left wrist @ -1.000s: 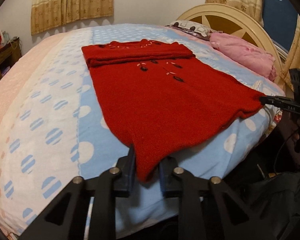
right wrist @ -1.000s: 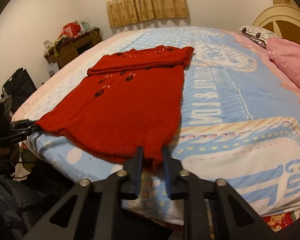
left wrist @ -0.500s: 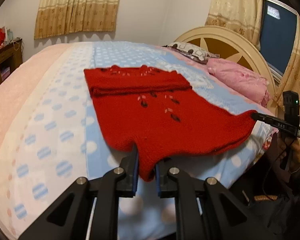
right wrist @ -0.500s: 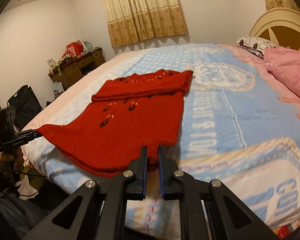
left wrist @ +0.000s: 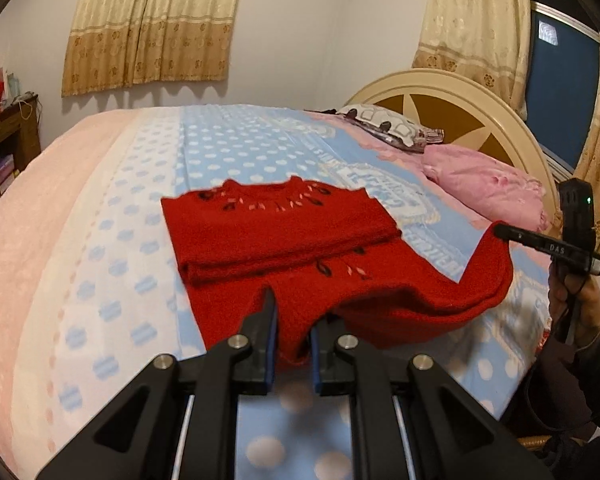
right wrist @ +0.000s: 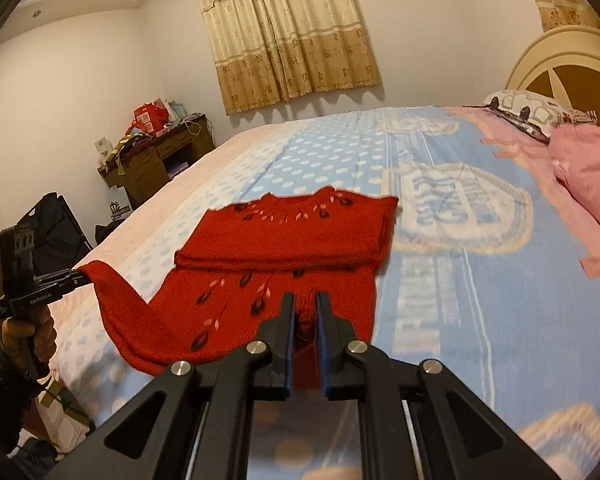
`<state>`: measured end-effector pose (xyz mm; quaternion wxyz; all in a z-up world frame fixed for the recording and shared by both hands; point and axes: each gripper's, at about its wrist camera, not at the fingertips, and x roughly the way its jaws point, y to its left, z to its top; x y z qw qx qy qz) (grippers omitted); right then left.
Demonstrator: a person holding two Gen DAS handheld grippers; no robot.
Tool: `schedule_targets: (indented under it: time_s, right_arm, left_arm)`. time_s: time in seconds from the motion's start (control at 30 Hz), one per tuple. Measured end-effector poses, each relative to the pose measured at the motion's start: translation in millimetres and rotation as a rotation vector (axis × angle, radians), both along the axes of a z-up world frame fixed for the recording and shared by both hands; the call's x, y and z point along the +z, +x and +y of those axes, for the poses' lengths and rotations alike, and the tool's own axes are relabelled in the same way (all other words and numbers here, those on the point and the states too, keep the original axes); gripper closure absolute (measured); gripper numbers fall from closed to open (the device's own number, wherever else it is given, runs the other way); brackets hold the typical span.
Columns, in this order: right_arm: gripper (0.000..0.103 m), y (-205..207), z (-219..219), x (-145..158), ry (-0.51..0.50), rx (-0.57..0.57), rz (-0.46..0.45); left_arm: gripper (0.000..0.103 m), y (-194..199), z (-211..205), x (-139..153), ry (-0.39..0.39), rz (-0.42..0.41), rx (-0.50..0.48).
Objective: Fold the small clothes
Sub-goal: 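Lift the hem with both tools and fold it toward the collar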
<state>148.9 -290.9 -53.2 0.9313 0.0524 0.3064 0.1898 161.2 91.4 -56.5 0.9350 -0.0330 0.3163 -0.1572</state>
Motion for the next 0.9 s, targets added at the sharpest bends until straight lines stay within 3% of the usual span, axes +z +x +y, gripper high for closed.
schedule_targets:
  time_s: [0.3, 0.6, 0.9]
  right_arm:
    - [0.094, 78.9, 4.9, 28.3, -0.015, 0.006, -0.005]
    - [0.094, 157.4, 15.1, 19.1, -0.035, -0.004, 0.037]
    - [0.094, 238.3, 23.6, 14.2, -0.062, -0.025, 0.055]
  left_arm:
    - [0.09, 63.2, 15.3, 10.8, -0.014, 0.013, 0.025]
    - [0.09, 135.4, 29.5, 1.7, -0.07, 0.067, 0.054]
    - [0.09, 207.0, 50.2, -1.3, -0.069, 0.09, 0.108]
